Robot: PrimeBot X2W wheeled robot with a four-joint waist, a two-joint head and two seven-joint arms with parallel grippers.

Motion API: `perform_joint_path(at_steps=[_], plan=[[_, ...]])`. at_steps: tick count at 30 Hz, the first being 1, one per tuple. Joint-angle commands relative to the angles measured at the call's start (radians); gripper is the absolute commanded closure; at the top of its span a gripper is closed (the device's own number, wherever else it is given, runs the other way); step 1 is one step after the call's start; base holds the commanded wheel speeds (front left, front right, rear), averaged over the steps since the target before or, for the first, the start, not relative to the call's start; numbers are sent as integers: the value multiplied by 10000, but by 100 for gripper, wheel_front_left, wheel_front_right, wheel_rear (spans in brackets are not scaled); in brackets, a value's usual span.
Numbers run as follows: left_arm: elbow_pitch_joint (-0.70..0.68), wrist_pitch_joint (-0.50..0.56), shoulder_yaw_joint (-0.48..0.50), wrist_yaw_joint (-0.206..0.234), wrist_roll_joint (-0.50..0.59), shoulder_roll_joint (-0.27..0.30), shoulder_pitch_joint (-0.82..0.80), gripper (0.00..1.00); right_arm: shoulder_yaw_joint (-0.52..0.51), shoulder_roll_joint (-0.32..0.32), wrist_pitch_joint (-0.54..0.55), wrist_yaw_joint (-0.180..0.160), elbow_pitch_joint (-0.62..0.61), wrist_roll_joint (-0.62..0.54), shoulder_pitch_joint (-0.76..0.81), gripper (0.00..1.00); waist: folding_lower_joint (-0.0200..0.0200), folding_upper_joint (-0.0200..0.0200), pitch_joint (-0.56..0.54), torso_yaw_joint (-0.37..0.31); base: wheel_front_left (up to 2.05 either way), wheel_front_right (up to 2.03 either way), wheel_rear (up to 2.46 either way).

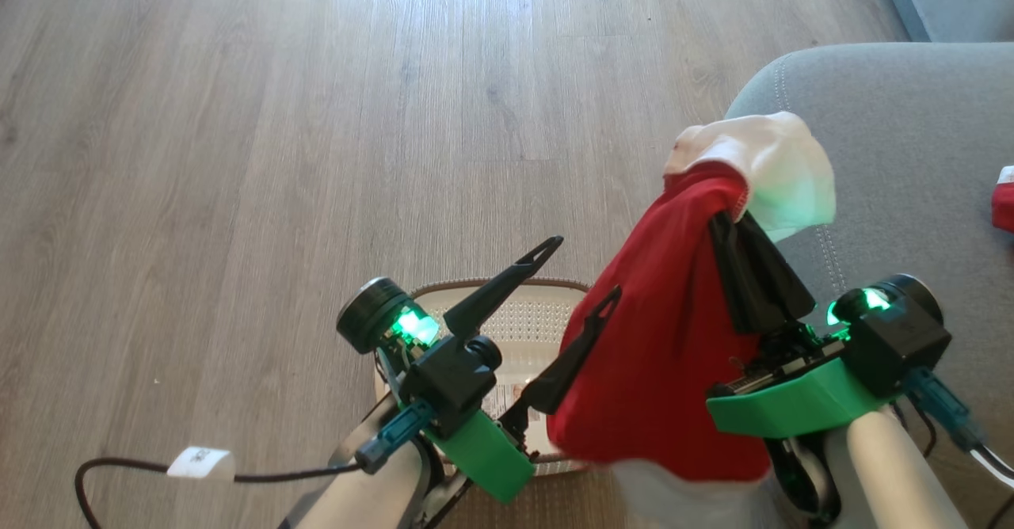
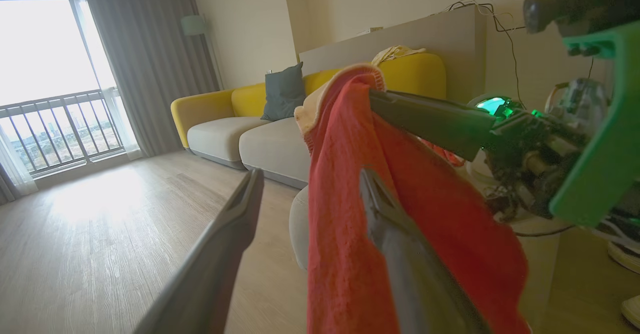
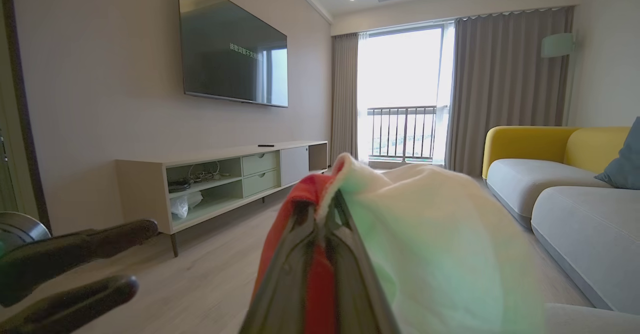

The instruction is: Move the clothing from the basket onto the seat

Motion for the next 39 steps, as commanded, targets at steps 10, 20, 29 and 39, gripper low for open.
perform_joint_path(at_steps=[10,20,29,39], plan=[[155,-51,313,-11,175,123,104,0,-355,-292,-92,-2,-564,-268,-509,100,0,0,-50,5,0,0,0],[930,-51,239,-11,261,339,466,0,-892,-536,-92,-2,-463,-278,-615,100,0,0,-97,36,0,0,0],[1300,-51,320,-11,305,372,724,0,-1538,-358,-92,-2,137,-449,-263,100,0,0,-91,110,0,0,0],[1449,-51,608,-6,483,311,937,0,-2311,141,-92,-2,1566,-666,307,100,0,0,16,28,0,0,0]])
